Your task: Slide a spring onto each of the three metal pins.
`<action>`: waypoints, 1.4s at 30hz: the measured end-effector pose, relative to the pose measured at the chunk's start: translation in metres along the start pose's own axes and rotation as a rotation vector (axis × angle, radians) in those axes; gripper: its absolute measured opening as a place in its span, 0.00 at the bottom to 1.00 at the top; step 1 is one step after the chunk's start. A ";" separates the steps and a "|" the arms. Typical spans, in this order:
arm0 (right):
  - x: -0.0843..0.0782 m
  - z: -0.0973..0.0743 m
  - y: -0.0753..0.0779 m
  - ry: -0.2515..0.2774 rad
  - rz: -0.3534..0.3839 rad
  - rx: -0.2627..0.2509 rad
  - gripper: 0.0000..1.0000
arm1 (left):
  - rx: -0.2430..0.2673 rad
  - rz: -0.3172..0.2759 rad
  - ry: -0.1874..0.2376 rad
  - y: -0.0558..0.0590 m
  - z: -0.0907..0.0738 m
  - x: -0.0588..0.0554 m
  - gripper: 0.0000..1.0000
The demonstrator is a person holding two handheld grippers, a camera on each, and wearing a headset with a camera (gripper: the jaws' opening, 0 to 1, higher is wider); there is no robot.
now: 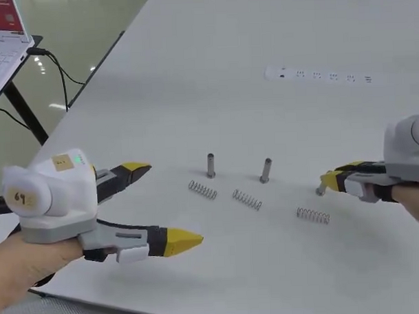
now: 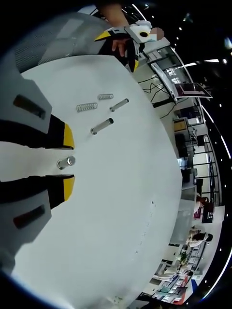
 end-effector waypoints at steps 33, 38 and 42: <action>-0.003 -0.024 0.000 0.074 0.087 0.020 0.31 | -0.027 0.020 -0.027 -0.010 0.008 0.003 0.97; -0.002 -0.028 0.000 0.080 0.081 0.028 0.31 | -0.028 0.020 -0.028 -0.010 0.007 0.004 0.97; -0.001 -0.030 -0.001 0.077 0.060 0.045 0.29 | -0.024 0.020 -0.028 -0.011 0.006 0.004 0.97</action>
Point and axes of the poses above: the centre of the closed fingertips' face, and the gripper's own axes: z roughly forward along the fingers, y roughly to its right, x roughly out of its top, the point moved 9 cm from there along -z, roughly backward along the fingers, and after that the axes turned 11 degrees about y, right-handed, at the moved point
